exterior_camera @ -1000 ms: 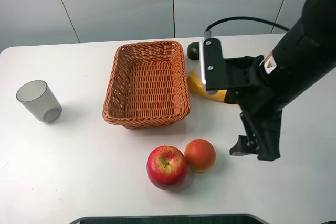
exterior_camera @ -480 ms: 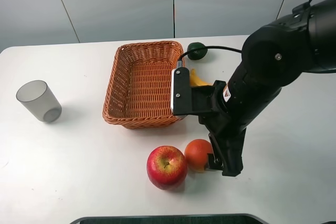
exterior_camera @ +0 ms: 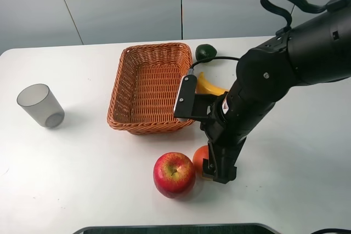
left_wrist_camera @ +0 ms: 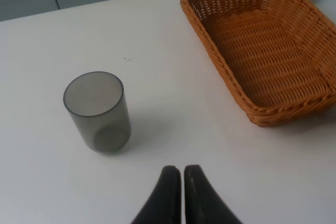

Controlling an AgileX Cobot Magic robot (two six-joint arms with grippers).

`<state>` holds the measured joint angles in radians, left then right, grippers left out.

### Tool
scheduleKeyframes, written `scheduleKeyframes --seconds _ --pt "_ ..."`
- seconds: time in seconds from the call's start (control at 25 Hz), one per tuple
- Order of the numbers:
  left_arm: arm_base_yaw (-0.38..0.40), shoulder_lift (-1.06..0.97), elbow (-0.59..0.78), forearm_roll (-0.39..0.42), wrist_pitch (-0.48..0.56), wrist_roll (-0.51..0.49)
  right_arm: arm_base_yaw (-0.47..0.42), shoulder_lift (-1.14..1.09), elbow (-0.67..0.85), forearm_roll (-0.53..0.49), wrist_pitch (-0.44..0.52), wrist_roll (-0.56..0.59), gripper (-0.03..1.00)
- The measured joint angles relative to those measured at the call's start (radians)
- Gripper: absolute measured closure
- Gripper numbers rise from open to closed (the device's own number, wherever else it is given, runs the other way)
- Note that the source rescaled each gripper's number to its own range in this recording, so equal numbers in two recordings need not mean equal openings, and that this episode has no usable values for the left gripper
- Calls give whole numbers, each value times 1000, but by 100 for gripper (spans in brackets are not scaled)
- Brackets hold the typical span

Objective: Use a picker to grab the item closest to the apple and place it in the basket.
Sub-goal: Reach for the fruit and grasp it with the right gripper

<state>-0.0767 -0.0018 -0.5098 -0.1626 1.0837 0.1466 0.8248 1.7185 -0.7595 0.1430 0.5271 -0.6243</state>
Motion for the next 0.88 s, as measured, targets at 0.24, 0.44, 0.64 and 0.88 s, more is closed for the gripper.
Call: scheduleKeyframes --seconds 0.24,0.44,0.64,0.88 --pt "0 0 0 0 0 0 4 0 46 0 -34 8 -3" --pt "0 0 0 0 0 0 15 0 50 18 -77 10 -3" --pt "0 0 0 0 0 0 16 0 52 25 -98 10 -3" --pt "0 0 0 0 0 0 21 45 52 31 -102 14 -3"
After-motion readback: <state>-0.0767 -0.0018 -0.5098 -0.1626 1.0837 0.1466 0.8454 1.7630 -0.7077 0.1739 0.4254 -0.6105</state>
